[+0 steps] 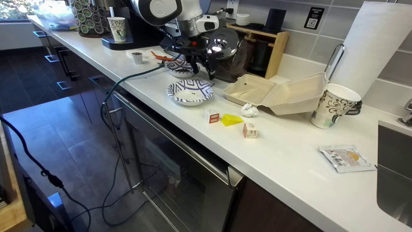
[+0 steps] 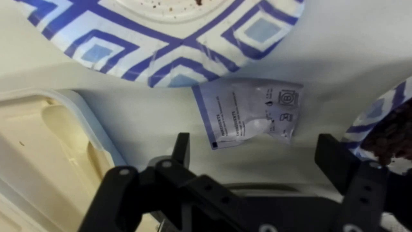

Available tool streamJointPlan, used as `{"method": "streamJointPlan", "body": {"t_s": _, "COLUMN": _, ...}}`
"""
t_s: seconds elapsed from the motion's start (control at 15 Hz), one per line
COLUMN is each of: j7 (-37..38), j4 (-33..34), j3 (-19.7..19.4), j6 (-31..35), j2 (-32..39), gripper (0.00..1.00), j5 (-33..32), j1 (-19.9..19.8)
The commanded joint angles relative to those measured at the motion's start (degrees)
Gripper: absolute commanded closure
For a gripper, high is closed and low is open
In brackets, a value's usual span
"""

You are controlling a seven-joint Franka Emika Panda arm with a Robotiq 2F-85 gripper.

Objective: Put the purple packet in the pack, and then pour the bowl's contents into the empty one

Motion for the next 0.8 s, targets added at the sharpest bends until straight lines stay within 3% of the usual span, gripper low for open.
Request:
{"method": "streamJointPlan", "body": {"t_s": 0.0, "j7": -5.7, "j4": 0.2, "j3": 2.8, "j6": 0.7, "j2": 1.4, "gripper": 0.0, "j5": 2.7, "j1": -3.1}}
{"method": "streamJointPlan", "body": {"t_s": 0.2, "j7": -7.5, "j4": 0.3, "j3": 3.5, "j6": 0.5, "j2": 1.7, "gripper": 0.02, "j5": 3.1, "j1": -4.0}}
{"method": "streamJointPlan", "body": {"t_s": 0.33, "j7": -8.4, "j4": 0.4, "j3": 3.8, "j6": 0.5, "j2": 1.7, "gripper": 0.24, "j5": 2.9, "j1": -4.2}}
{"method": "streamJointPlan", "body": {"t_s": 0.73, "j7": -9.8, "j4": 0.9, "j3": 4.3, "j6": 0.3, "j2": 2.0, "gripper": 0.71, "j5": 2.7, "j1": -4.1}}
